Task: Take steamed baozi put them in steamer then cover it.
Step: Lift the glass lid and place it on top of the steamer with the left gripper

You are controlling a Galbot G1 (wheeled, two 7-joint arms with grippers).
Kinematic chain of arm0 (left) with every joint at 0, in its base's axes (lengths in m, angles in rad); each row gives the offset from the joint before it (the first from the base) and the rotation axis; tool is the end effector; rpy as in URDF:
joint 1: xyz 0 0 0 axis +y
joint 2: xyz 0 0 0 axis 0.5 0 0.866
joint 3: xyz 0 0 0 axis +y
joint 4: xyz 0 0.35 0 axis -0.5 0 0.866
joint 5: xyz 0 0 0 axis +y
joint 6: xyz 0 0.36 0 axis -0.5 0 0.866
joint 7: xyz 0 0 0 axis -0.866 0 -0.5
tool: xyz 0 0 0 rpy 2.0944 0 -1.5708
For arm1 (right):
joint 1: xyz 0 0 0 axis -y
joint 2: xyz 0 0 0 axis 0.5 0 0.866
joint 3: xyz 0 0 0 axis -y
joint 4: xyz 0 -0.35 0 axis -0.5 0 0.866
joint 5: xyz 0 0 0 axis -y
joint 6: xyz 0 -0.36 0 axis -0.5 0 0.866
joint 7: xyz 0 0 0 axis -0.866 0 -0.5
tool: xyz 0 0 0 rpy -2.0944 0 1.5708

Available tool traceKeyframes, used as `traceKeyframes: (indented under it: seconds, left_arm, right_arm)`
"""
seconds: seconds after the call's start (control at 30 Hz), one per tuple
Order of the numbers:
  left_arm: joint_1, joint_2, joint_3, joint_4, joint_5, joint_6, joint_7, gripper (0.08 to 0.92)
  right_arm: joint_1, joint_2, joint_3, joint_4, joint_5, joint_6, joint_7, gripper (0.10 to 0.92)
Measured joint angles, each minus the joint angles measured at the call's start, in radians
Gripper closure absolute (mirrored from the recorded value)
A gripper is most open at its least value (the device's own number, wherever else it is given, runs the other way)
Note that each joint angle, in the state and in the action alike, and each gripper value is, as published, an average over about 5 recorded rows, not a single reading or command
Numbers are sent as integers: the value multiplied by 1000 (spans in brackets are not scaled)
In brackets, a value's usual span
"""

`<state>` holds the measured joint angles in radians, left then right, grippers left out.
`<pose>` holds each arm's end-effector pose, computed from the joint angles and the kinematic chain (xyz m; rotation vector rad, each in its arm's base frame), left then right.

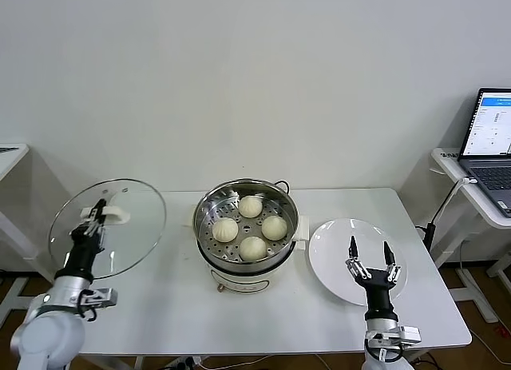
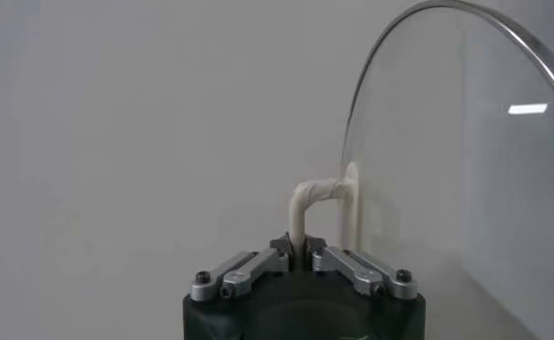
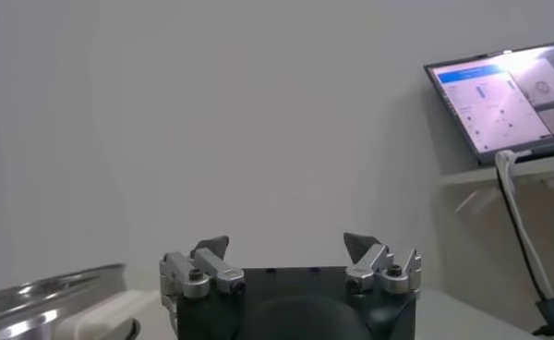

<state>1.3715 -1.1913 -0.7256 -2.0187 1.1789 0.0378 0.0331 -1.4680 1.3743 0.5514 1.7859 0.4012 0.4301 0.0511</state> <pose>0.2516 0.1324 -0.2493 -0.1964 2.1415 2.2092 0.2122 -0.0629 -0.3864 0.1465 2.9048 0.2987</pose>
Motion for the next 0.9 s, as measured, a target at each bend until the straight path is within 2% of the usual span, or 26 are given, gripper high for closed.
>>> traceKeyframes:
  seconds: [0.2,0.43,0.63,0.9]
  left_arm:
    - [-52,25,178,-78,20,171,82,811]
    - [-158,21,395,-96,83,333,150,811]
    - [-247,-16,549,-61,152,424,191,811]
    - [-339,-92,687,29,245,481,214,811]
  right_arm:
    - [-5,6,13,0,-2,6,-1,203]
    - [-9,16,19,0,-13,9,-2,203]
    - [-10,27,24,-2,-23,9,-2,203]
    - [-13,35,26,-12,-37,12,-2,203]
